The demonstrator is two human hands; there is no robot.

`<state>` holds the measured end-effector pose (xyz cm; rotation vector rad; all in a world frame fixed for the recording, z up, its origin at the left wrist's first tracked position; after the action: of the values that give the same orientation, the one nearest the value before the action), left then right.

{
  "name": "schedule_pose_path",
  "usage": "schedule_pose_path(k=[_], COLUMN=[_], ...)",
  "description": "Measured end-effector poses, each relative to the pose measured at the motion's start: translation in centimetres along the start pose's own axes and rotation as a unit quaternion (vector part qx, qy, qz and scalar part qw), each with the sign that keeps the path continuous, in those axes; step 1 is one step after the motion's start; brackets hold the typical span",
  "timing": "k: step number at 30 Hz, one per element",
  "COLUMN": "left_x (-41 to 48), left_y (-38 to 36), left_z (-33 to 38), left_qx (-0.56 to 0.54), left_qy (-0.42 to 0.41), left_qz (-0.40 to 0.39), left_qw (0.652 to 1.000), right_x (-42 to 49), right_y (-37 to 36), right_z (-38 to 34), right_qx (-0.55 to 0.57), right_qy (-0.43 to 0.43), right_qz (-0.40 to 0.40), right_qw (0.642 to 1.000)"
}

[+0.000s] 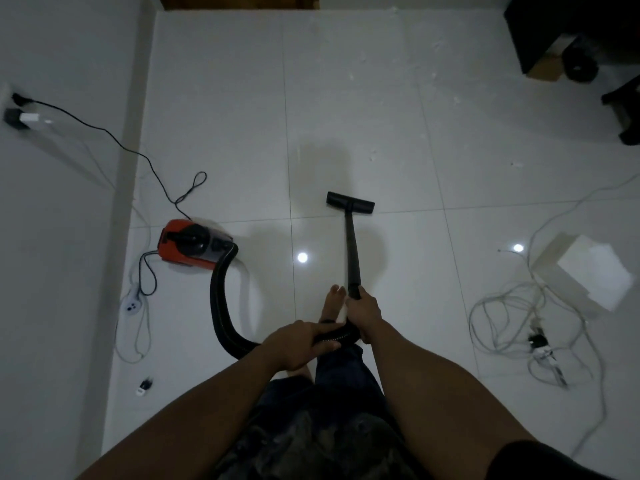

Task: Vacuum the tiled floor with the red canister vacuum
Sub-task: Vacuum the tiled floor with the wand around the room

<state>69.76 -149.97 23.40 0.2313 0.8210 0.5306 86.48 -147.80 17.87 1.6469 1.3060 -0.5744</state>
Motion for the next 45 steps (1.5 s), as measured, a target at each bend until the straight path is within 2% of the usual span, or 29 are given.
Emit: schedule_pose_path(k=[6,11,14,18,25,36,43,45], left_x=[1.6,5.1,8.6,14.4,21.4,28.9,36.2,37.9], left_y=[-2.3,-2.5,-2.1,-0.3,5.7,17.1,26.5,28.7], left_z=[0.6,2.3,3.5,6.2,11.2,11.5,8.9,7.6], left_qx=[0.003,0.000,-0.012,-0.028,-0.068,-0.056,-0.041,-0.036], left_qy=[0.032,0.070,0.087,0.102,0.124,0.093,0.141,0.164], left_qz=[-0.024,-0.044,-0.051,-0.089,-0.060,-0.037,-0.067,-0.022], left_qw=[0.999,0.997,0.995,0.990,0.988,0.993,0.987,0.986], right_x=[2.7,12.6,10.9,14.1,21.5,28.6,35.2,36.7], right_y=[0.6,-0.2,3.1,7.1,11.6,11.9,10.3,9.6], right_z=[3.1,9.1,4.0,-0.1,-8.0,-20.5,-30.6,-33.2], right_qx=[-0.004,-0.032,-0.032,-0.036,-0.111,-0.133,-0.134,-0.128], right_qy=[0.001,-0.014,-0.008,0.005,0.042,0.060,0.047,0.049], right_qz=[-0.005,-0.020,-0.019,-0.040,-0.059,-0.061,-0.054,-0.055], right_qw=[1.000,0.999,0.999,0.999,0.991,0.987,0.988,0.989])
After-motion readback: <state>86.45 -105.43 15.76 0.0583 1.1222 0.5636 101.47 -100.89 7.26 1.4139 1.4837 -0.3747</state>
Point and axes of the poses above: each hand's wrist, its own x-axis towards the middle knuckle, its own y-axis out of the back of the hand, z = x × y, the point moved 4 cm from there along x, towards the middle knuckle, and after that the axes turned 4 degrees about z, right-handed, at the moved point
